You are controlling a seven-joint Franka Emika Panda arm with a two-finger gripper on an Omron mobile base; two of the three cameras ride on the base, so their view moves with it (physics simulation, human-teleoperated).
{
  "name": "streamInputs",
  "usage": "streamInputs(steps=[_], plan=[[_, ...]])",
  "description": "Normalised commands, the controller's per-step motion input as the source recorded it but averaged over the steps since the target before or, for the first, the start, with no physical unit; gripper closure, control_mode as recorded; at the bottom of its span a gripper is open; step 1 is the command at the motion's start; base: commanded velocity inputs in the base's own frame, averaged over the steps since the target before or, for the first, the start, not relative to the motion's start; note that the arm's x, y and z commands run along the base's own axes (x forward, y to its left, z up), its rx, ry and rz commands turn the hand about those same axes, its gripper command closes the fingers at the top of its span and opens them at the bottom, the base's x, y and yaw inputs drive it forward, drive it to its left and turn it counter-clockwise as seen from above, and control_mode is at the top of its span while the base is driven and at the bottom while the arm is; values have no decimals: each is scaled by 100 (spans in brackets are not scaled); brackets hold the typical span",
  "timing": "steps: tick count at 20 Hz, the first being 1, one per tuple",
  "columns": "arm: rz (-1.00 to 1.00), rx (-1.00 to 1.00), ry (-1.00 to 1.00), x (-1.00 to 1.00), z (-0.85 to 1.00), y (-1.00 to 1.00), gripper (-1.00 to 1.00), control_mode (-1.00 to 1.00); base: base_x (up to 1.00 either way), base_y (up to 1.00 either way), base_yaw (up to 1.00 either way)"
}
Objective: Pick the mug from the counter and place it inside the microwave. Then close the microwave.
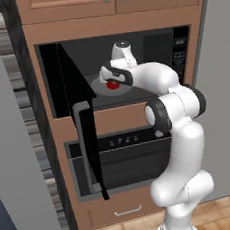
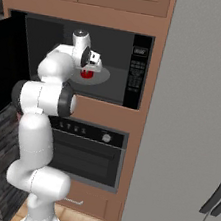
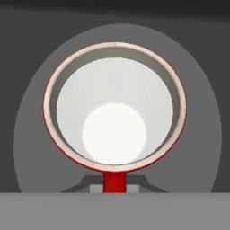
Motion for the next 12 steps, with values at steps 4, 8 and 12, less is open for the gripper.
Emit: streamInputs(steps=[4, 8, 12], plan=[[0, 0, 1, 7, -9, 0, 100, -100, 0, 0, 0], [0, 0, 0, 0, 0, 0, 100, -100, 0, 0, 0], [0, 0, 0, 0, 0, 0, -100, -100, 0, 0, 0]])
